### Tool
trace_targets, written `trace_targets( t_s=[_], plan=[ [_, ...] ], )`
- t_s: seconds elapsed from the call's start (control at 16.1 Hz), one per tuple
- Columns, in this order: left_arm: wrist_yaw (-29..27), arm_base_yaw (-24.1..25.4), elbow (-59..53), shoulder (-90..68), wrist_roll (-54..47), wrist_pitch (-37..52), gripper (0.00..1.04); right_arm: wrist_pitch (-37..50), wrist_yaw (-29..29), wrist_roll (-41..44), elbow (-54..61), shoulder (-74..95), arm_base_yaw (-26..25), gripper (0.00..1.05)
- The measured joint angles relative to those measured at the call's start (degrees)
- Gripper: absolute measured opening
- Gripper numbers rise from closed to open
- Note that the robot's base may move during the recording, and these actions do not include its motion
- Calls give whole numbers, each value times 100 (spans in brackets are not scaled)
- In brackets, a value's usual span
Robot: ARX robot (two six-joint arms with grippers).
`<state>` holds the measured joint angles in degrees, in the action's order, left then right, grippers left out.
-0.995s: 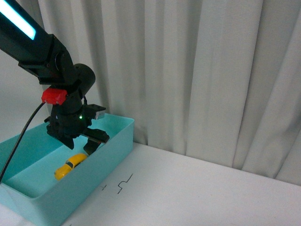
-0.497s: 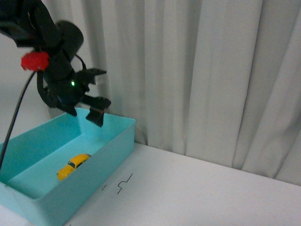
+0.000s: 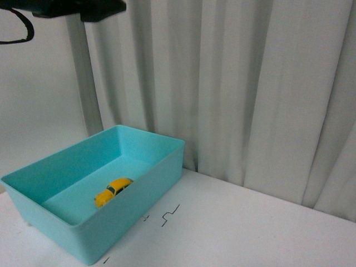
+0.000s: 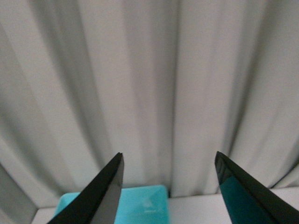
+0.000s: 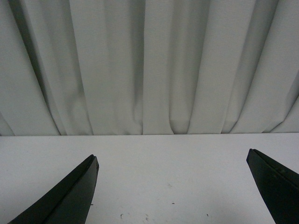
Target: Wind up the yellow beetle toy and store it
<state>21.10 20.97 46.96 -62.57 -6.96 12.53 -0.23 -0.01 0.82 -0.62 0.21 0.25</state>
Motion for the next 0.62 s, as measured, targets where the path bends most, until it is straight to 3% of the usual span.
trace_targets(
  t_s=[0.12,0.31,0.62],
  plan=[
    [-295,-356,-1244,1329,439,592,39,0,4,0,0,0,0,98],
    [-852,-848,-2579,1875,640,820,3,2,2,0,0,0,0,98],
    [-1429,-1427,-3613,2857,673,979,2,2,2,2,0,0,0,98]
  ],
)
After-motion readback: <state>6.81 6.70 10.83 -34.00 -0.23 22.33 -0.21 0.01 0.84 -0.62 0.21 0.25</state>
